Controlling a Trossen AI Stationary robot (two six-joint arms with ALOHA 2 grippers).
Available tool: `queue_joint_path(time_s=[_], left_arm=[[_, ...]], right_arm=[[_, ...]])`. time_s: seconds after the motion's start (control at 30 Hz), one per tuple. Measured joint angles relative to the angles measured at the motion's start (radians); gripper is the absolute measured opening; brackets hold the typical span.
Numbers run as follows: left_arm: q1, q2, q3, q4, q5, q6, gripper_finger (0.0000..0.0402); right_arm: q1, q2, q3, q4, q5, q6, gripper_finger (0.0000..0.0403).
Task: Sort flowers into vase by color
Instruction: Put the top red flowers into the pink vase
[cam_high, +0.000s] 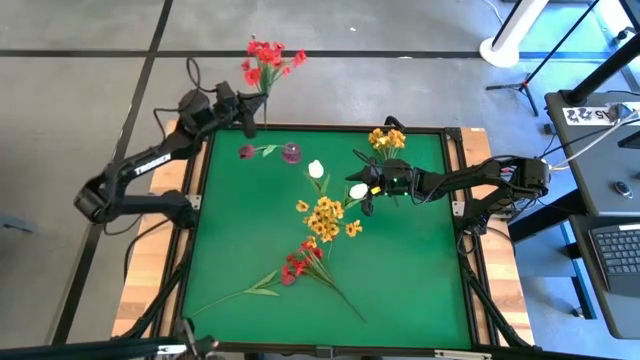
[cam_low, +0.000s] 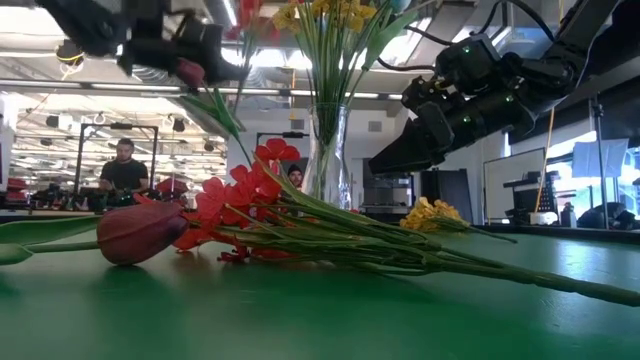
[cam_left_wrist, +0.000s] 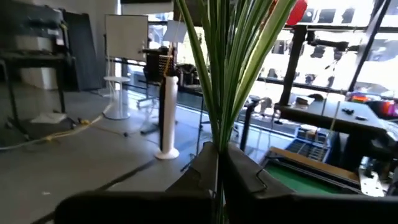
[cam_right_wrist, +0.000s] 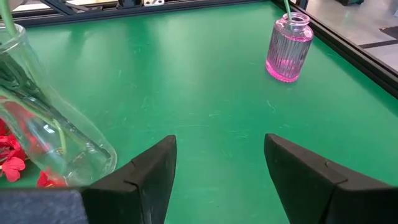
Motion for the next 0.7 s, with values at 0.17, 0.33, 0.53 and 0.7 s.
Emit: queue_joint_path(time_s=[0.17,0.33,0.53,0.7], left_arm=[[0.046,0.084,-0.131,0.309,0.085,-0.136,0.0],[0.017,0.193,-0.274,0.602,0.089,-0.208,0.0],[-0.045,0.324,-0.347,0.87,0.009,-0.235,0.0],[-0.111,0.393,-0.347,1.027,-0.083,-0.229,0.0]], right_arm=[[0.0,0.0,0.0,0.002,0.0,0.0,0.0241],[0.0,0.0,0.0,0.01,0.0,0.0,0.0241],[0.0,0.0,0.0,0.021,0.0,0.0,0.0241],[0.0,0.0,0.0,0.038,0.0,0.015,0.0241]])
